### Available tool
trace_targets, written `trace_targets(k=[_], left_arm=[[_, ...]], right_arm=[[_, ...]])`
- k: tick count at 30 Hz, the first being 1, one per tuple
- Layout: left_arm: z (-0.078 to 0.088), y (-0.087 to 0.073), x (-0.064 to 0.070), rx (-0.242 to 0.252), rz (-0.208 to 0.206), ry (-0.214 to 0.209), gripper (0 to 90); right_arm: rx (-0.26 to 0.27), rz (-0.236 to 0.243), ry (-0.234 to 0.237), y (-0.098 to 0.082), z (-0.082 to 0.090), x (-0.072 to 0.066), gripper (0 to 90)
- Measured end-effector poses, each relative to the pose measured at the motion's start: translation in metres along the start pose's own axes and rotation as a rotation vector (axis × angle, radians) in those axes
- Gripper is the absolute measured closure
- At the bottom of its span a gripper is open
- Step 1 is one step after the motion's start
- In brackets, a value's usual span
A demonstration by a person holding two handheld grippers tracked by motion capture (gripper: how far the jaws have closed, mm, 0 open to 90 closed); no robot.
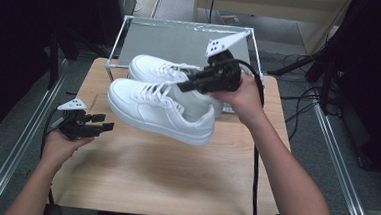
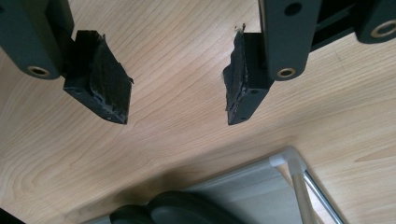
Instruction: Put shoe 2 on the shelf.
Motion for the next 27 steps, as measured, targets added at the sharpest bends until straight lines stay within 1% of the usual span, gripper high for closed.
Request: trace_targets(k=[3, 5, 7, 10, 12, 14, 16, 17, 19, 20, 21, 22, 23, 25, 27], left_arm=[[-0.001, 0.000, 0.001, -0.003, -0.006, -0.005, 40.9], [-0.002, 0.000, 0.002, -0.005, -0.010, -0.008, 40.9], [-0.002, 0.000, 0.002, -0.005, -0.010, -0.011, 40.9], [-0.003, 0.000, 0.002, -0.020, -0.022, -0.017, 40.9], [-0.004, 0.000, 0.002, -0.020, -0.019, -0.019, 40.9], [-0.004, 0.000, 0.003, -0.025, -0.017, -0.025, 40.8], [-0.005, 0.000, 0.003, -0.021, -0.016, -0.030, 40.9], [-0.006, 0.000, 0.004, -0.022, -0.019, -0.032, 40.8], [-0.007, 0.000, 0.004, -0.025, -0.026, -0.032, 40.9], [-0.008, 0.001, 0.004, -0.028, -0.031, -0.035, 40.8], [-0.008, 0.001, 0.005, -0.027, -0.028, -0.038, 40.8], [-0.009, 0.001, 0.005, -0.025, -0.030, -0.036, 40.9], [-0.009, 0.001, 0.006, -0.026, -0.026, -0.044, 40.9], [-0.010, 0.001, 0.006, -0.029, -0.032, -0.046, 40.9], [-0.010, 0.001, 0.007, -0.026, -0.032, -0.052, 40.9]], right_arm=[[0.028, -0.009, -0.013, 0.021, 0.009, 0.006, 77.6], [0.046, -0.029, -0.050, 0.035, 0.015, 0.012, 77.7], [0.062, -0.062, -0.104, 0.048, 0.020, 0.020, 77.8], [0.085, -0.125, -0.202, 0.064, 0.026, 0.033, 78.0], [0.095, -0.164, -0.284, 0.074, 0.028, 0.043, 78.0], [0.106, -0.217, -0.370, 0.081, 0.028, 0.054, 78.0], [0.122, -0.297, -0.448, 0.086, 0.026, 0.067, 77.9], [0.126, -0.328, -0.489, 0.088, 0.024, 0.072, 77.9], [0.121, -0.366, -0.561, 0.091, 0.018, 0.083, 78.0], [0.124, -0.393, -0.591, 0.093, 0.015, 0.089, 78.0], [0.126, -0.414, -0.621, 0.093, 0.012, 0.095, 78.0], [0.135, -0.448, -0.650, 0.093, 0.009, 0.100, 77.9], [0.141, -0.476, -0.680, 0.093, 0.006, 0.105, 77.9], [0.165, -0.538, -0.727, 0.091, 0.000, 0.115, 77.9], [0.163, -0.571, -0.776, 0.089, -0.007, 0.124, 77.8]])
Point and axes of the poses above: each handheld gripper's, and its own axes: z roughly backward along the jaws, y roughly out of its top, x roughly to its right, the point moved 2 cm from there along -z, roughly forward along the jaws
